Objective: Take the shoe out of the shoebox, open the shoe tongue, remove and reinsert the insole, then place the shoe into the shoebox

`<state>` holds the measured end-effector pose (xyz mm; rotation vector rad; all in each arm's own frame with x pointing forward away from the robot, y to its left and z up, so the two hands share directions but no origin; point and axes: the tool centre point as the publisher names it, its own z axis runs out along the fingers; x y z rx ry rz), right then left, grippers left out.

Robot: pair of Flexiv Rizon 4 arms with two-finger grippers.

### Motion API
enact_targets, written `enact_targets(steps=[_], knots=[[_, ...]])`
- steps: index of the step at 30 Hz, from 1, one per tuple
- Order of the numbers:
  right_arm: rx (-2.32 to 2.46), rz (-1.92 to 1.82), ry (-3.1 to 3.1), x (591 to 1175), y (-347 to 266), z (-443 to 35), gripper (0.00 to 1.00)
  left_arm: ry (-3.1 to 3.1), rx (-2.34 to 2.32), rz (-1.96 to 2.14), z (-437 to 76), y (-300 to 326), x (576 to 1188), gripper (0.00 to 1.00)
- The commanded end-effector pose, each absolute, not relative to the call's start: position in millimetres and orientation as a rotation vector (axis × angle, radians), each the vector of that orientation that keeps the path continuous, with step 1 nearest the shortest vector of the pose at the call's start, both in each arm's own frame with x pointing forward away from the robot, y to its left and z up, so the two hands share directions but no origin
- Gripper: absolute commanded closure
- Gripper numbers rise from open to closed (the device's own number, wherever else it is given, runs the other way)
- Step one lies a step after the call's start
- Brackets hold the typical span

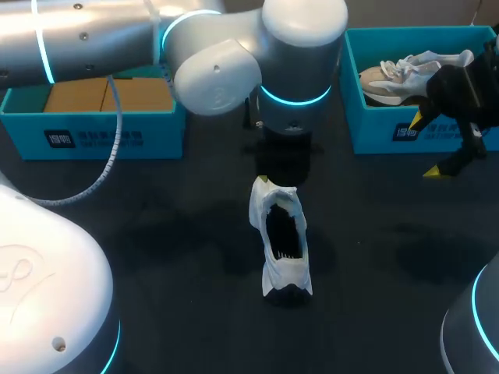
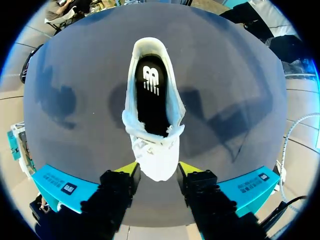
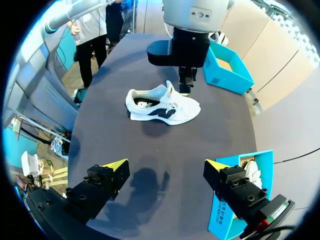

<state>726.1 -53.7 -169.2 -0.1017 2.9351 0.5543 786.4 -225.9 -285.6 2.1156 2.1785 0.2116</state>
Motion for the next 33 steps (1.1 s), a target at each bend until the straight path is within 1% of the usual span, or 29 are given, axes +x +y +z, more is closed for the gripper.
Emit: enact_targets(steps=[1,9,15,27,31,33], knots=[[-0.101,0.550,2.939,728.0,-52.2,-170.1,0.00,2.176,2.114,0.200,-289.1,-221.1,783.8,0.56],[-0.101,0.550,2.939,728.0,-52.2,-170.1,0.00,2.163,2.128,0.160,-294.5,-221.0,767.3,0.53],[-0.101,0.550,2.939,728.0,-52.2,-170.1,0.00,2.157,2.123,0.129,-300.4,-225.5,752.7,0.53],[-0.101,0.550,2.939,728.0,-52.2,-170.1,0.00,2.193,2.077,0.061,-315.3,-228.5,718.3,0.57],[-0.101,0.550,2.939,728.0,-52.2,-170.1,0.00,2.195,2.084,0.072,-318.3,-228.4,714.8,0.57],[-0.101,0.550,2.939,728.0,-52.2,-170.1,0.00,2.198,2.071,0.089,-314.7,-226.7,717.3,0.59]])
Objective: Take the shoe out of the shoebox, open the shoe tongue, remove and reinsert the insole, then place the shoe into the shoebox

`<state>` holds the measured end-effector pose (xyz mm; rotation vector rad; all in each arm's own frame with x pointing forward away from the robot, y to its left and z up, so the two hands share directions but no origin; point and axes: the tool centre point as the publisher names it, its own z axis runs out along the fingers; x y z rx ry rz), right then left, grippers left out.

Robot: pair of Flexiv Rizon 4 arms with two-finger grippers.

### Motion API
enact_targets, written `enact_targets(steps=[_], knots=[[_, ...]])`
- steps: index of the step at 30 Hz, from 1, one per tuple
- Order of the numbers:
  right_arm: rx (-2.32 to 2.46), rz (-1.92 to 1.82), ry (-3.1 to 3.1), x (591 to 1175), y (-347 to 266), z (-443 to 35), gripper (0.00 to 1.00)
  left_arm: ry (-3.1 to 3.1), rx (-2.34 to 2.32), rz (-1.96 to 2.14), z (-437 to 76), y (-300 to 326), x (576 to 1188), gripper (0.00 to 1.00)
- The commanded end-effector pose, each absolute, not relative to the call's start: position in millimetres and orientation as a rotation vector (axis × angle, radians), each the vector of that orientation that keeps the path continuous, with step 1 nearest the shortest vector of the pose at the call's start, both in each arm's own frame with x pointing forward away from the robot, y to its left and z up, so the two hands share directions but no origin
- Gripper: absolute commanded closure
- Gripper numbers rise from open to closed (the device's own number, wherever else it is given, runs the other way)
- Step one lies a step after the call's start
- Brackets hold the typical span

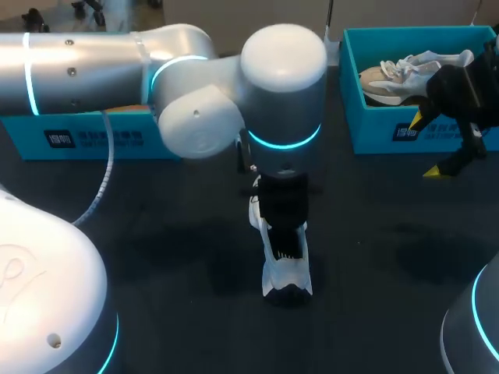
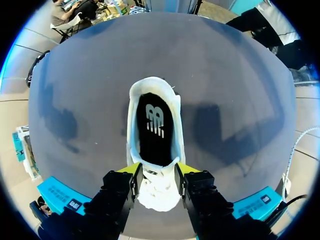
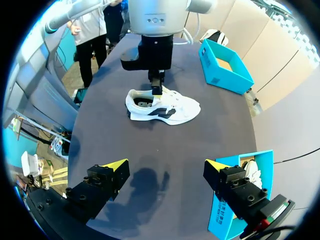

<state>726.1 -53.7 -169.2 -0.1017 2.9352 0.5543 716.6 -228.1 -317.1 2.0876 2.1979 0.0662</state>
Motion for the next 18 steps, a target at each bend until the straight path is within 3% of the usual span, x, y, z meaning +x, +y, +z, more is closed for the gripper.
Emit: enact_targets(steps=[1,11,18], knots=[[-0.101,0.550,2.939,728.0,-52.2,-170.1,0.00,2.202,2.056,0.086,-311.7,-226.0,719.7,0.59],[-0.101,0.550,2.939,728.0,-52.2,-170.1,0.00,2.216,2.033,0.118,-311.6,-233.3,734.4,0.75],[-0.101,0.550,2.939,728.0,-52.2,-170.1,0.00,2.250,2.045,0.098,-329.8,-227.0,720.2,0.78]])
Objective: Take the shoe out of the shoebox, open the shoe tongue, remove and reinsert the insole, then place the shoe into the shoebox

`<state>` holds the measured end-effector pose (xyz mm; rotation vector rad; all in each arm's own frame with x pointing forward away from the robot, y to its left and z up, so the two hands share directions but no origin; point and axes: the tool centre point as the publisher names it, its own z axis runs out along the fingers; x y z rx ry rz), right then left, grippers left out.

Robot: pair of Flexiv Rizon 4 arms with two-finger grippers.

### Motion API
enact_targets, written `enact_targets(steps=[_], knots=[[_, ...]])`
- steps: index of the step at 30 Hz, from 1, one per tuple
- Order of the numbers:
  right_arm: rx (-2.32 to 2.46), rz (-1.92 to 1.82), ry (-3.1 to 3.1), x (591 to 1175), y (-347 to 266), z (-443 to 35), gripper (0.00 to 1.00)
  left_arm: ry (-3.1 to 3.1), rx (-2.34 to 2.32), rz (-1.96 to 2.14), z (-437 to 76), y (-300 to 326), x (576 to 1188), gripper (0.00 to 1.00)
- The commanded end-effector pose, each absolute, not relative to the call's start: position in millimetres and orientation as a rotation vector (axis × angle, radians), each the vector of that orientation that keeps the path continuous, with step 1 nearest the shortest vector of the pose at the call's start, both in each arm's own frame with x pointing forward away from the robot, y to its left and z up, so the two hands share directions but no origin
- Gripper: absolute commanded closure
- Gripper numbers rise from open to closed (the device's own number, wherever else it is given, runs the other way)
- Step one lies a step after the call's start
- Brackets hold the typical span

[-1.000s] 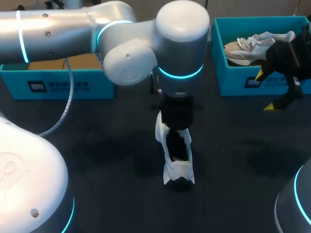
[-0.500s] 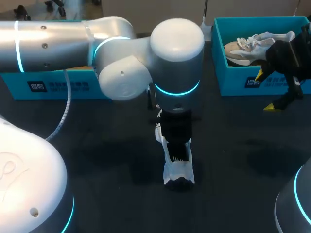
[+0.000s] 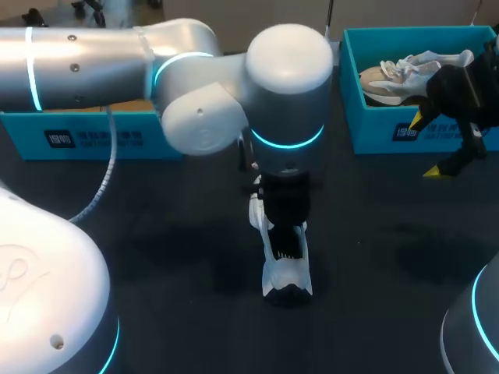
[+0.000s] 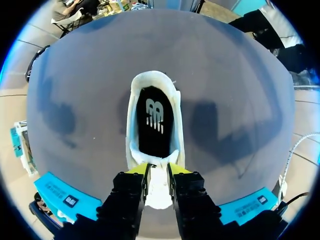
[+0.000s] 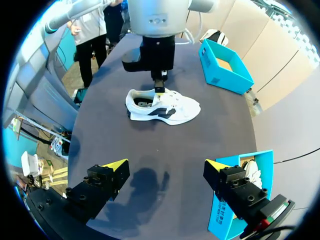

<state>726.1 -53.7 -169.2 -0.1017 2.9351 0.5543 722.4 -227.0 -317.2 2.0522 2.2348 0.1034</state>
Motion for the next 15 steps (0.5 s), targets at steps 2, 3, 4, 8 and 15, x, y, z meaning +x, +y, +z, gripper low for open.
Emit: enact_targets(steps=[2,3,4,8,15], knots=[[-0.101,0.550,2.939,728.0,-52.2,-170.1,0.00,2.268,2.035,0.087,-333.1,-224.9,717.5,0.80],[-0.101,0.550,2.939,728.0,-52.2,-170.1,0.00,2.275,2.027,0.088,-334.2,-224.2,716.0,0.80],[-0.101,0.550,2.939,728.0,-52.2,-170.1,0.00,2.282,2.018,0.085,-334.2,-223.3,714.3,0.80],[-0.101,0.550,2.939,728.0,-52.2,-170.1,0.00,2.321,1.935,0.099,-320.0,-218.9,708.0,0.78],[-0.101,0.550,2.939,728.0,-52.2,-170.1,0.00,2.638,1.505,0.097,-293.2,-205.1,699.9,0.67]])
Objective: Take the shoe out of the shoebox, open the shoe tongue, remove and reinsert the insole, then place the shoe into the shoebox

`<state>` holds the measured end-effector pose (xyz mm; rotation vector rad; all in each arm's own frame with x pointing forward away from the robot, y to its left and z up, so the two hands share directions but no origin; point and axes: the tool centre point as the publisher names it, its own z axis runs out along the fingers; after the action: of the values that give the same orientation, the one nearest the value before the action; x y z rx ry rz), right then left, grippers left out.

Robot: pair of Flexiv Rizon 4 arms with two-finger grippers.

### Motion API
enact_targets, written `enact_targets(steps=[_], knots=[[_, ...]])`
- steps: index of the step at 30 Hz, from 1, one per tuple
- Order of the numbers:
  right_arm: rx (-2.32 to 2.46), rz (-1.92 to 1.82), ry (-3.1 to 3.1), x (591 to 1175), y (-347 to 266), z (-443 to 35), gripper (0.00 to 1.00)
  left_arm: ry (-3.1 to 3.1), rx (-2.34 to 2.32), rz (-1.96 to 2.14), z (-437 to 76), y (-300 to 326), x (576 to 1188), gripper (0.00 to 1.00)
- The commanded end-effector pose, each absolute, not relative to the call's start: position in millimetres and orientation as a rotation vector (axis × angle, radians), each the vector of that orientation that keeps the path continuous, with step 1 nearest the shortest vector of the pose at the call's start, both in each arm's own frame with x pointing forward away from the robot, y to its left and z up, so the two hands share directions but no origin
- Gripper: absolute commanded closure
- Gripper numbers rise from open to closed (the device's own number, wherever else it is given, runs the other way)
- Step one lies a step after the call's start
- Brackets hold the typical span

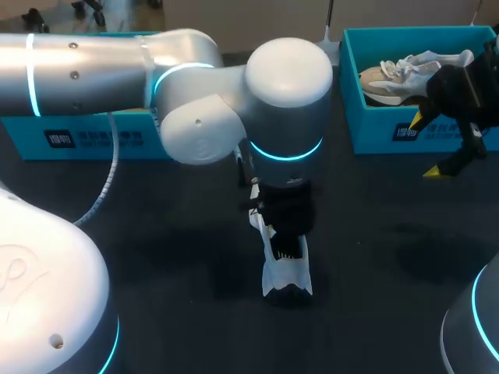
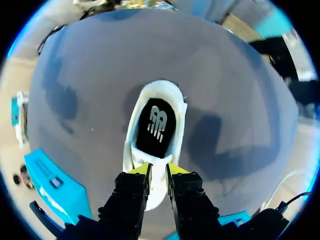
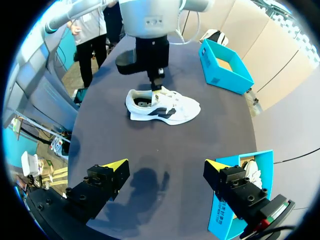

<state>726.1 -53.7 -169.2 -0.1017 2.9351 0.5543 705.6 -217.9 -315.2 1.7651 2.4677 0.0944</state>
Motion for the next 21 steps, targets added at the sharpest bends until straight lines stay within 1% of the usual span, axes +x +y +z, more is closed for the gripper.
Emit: enact_targets(steps=[1,3,4,5,6,8,9,10,13,21], knots=[[-0.101,0.550,2.939,728.0,-52.2,-170.1,0.00,2.646,1.481,0.047,-290.2,-202.0,698.3,0.65],[-0.101,0.550,2.939,728.0,-52.2,-170.1,0.00,2.733,1.306,0.019,-285.1,-195.8,695.9,0.62],[-0.101,0.550,2.939,728.0,-52.2,-170.1,0.00,2.759,1.275,-0.017,-283.6,-193.6,694.9,0.56],[-0.101,0.550,2.939,728.0,-52.2,-170.1,0.00,2.821,1.154,-0.003,-282.6,-190.3,693.3,0.56],[-0.101,0.550,2.939,728.0,-52.2,-170.1,0.00,2.857,1.054,-0.027,-281.7,-186.3,691.1,0.53],[-0.101,0.550,2.939,728.0,-52.2,-170.1,0.00,2.897,0.951,-0.012,-282.0,-184.1,687.3,0.42],[-0.101,0.550,2.939,728.0,-52.2,-170.1,0.00,2.916,0.912,-0.008,-281.9,-183.3,683.4,0.18],[-0.101,0.550,2.939,728.0,-52.2,-170.1,0.00,2.932,0.877,-0.008,-281.3,-183.1,680.1,0.01],[-0.101,0.550,2.939,728.0,-52.2,-170.1,0.00,2.962,0.809,-0.069,-278.4,-180.4,671.3,0.00],[-0.101,0.550,2.939,728.0,-52.2,-170.1,0.00,2.962,0.809,-0.069,-278.4,-180.4,671.3,0.00]])
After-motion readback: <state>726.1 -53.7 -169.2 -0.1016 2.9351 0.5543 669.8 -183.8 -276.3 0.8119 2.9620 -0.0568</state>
